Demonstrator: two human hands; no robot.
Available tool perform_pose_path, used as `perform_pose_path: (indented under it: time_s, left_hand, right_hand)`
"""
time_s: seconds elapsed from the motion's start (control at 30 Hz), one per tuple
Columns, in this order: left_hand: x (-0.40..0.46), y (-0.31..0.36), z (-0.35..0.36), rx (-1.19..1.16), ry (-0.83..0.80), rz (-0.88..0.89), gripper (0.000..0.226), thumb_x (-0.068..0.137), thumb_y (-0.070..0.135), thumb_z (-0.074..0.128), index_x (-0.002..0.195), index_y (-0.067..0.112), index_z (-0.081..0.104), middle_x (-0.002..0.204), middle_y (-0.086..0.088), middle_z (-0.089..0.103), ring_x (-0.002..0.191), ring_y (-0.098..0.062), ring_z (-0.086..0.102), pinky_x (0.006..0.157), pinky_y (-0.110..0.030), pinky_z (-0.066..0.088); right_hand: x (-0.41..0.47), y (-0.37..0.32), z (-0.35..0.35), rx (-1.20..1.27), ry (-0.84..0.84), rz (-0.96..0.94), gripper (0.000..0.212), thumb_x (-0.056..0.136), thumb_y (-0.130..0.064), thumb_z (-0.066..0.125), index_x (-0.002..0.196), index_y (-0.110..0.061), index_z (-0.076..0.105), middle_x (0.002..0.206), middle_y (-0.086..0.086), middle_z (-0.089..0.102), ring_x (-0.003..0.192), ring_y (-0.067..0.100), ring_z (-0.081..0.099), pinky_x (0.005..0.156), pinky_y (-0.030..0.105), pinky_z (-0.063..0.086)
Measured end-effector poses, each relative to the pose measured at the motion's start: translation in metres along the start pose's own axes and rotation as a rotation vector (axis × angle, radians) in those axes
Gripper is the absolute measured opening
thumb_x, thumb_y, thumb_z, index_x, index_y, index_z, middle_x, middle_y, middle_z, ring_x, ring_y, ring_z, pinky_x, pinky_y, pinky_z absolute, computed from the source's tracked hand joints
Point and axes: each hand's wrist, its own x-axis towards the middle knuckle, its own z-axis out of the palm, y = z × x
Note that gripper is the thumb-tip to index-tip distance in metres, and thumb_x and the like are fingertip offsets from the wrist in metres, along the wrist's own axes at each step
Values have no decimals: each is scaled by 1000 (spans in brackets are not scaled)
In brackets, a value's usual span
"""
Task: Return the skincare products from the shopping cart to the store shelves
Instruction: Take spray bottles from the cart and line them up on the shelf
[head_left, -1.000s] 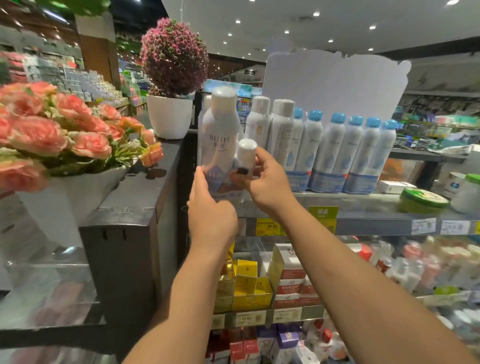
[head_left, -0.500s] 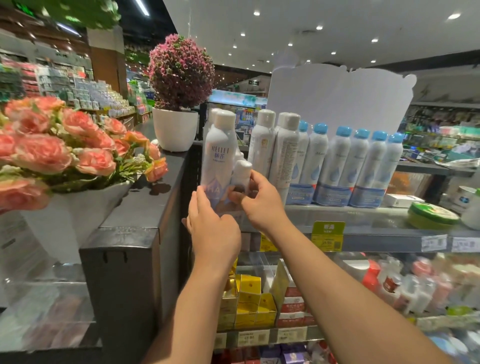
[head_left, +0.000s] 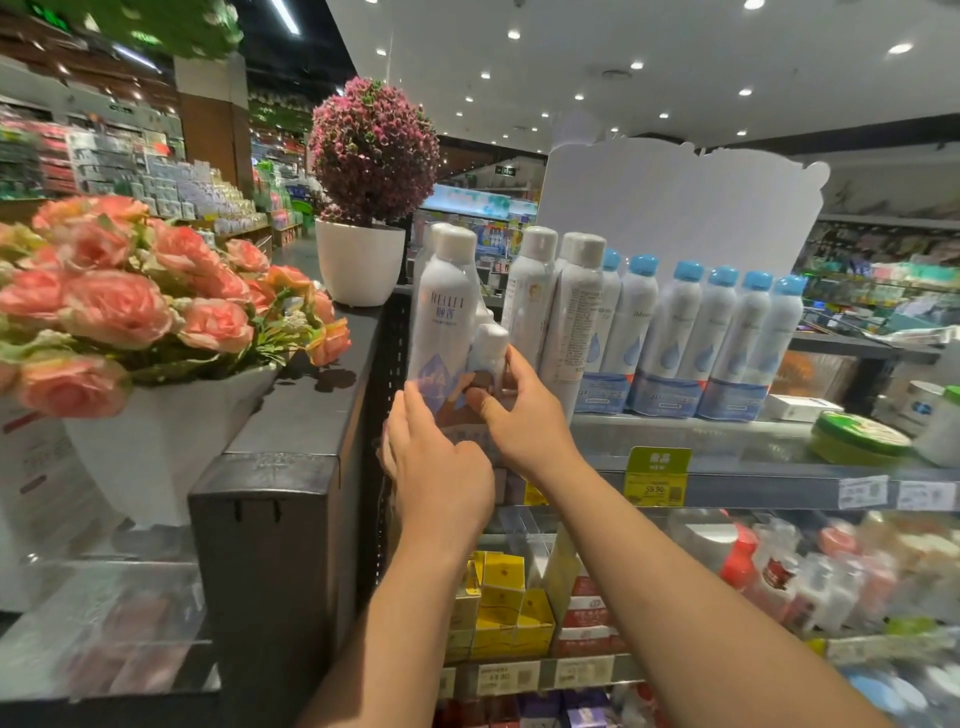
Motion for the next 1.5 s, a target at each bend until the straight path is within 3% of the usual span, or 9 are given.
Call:
perform_pose_path:
  time_s: [0.17,0.37,0.73,0.83,0.93,1.07,1.2,1.4,1.5]
  left_hand:
    - [-12,-2,-2,-53,53,76,75,98,15,56,161,28,18,168,12,14,155,-13,4,127,-46,18]
    - [-29,-4,-5,-93,84,186,68,94,21,63,155,25,33,160,7,30,150,-12,15,125,-45,22]
    - [-83,-26,6,-239,-130,318,63,82,44,55,142,26,48,143,8,45,137,-7,34,118,-46,34]
    - [-104,-36,16,-253,-260,335,63,81,46,56,139,25,52,137,8,47,131,-8,39,115,-40,37]
    - [-131,-45,29,-218,-424,352,65,78,49,58,136,22,55,131,9,48,126,-12,42,108,-17,31]
    - [-181,-55,47,-167,-667,363,64,75,51,59,133,24,58,127,7,53,125,-16,46,106,-31,38]
    - [-244,-64,55,-139,-880,343,62,74,55,56,130,27,61,121,11,53,121,-15,45,102,-32,39]
    - [-342,-80,53,-16,-1225,342,70,73,61,51,132,24,60,126,9,55,130,-17,41,106,-29,32]
    - [-391,-88,42,34,-1350,403,74,73,66,50,132,23,62,131,4,61,130,-18,45,106,-29,33]
  right_hand:
    - [-16,0,-5,0,87,47,67,100,-49,60,159,-28,35,137,-9,59,126,7,52,100,25,41]
    - [-50,7,-15,39,279,33,57,99,-63,49,150,-38,48,137,-11,59,129,10,53,111,45,46]
    - [-144,15,-44,-3,407,134,40,97,-66,47,135,-56,53,140,-19,57,131,-1,51,112,42,47]
    - [-185,25,-54,-51,482,204,37,96,-64,49,131,-56,55,141,-17,59,130,-4,53,111,34,47]
    - [-235,35,-66,-38,567,313,32,100,-55,53,131,-51,58,139,-20,59,123,-13,53,104,21,45]
    - [-309,38,-84,-24,653,489,31,102,-56,51,132,-53,58,132,-26,59,117,-16,55,94,17,47]
    - [-390,30,-97,-34,814,629,24,105,-43,52,126,-53,57,114,-29,63,99,-23,57,80,5,44]
    - [-511,21,-97,-53,970,792,30,106,-37,51,136,-39,56,120,-30,55,95,-33,50,76,-4,38]
    - [-571,11,-92,-42,1019,916,30,105,-43,52,135,-44,54,121,-26,56,105,-15,55,79,3,41]
